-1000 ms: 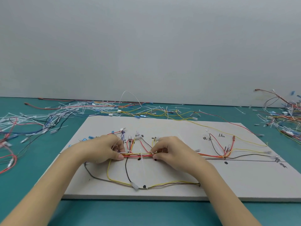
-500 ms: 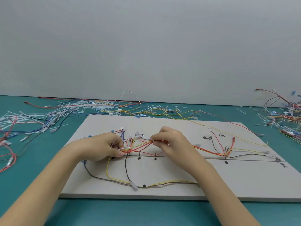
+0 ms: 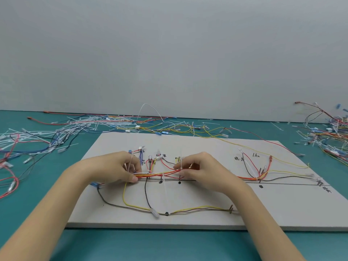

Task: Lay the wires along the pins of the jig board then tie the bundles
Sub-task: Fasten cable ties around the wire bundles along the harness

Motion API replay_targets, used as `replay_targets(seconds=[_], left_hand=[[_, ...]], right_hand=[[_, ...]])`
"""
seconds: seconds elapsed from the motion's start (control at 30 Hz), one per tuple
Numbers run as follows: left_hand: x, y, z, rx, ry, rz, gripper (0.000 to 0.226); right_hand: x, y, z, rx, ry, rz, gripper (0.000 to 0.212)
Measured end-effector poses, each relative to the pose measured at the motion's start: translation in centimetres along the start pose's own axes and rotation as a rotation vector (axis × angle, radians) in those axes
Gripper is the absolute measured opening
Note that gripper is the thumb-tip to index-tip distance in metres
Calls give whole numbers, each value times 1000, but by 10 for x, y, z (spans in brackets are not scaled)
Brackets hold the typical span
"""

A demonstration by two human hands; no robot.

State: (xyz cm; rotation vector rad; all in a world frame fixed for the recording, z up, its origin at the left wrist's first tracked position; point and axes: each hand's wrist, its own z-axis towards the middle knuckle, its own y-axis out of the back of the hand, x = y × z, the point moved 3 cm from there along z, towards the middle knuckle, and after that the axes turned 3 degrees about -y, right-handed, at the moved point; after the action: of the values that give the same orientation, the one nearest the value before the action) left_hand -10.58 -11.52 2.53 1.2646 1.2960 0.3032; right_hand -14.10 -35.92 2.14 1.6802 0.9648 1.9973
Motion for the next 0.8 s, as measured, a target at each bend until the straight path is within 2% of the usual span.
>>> replay_targets(seconds=[0.5, 0.6, 0.7, 0.8], left_hand=[[3, 1, 3, -14, -17, -13, 11], [4, 0, 4, -13, -16, -8, 11], [4, 0, 4, -13, -20, -7, 10], [3, 0, 3, -14, -22, -14, 10]], right_hand=[[8, 4, -4, -86, 11, 91, 8], [9, 4, -4, -51, 7, 73, 9], [5, 11, -8, 9, -44, 37, 34], [3, 25, -11, -45, -43, 80, 55]])
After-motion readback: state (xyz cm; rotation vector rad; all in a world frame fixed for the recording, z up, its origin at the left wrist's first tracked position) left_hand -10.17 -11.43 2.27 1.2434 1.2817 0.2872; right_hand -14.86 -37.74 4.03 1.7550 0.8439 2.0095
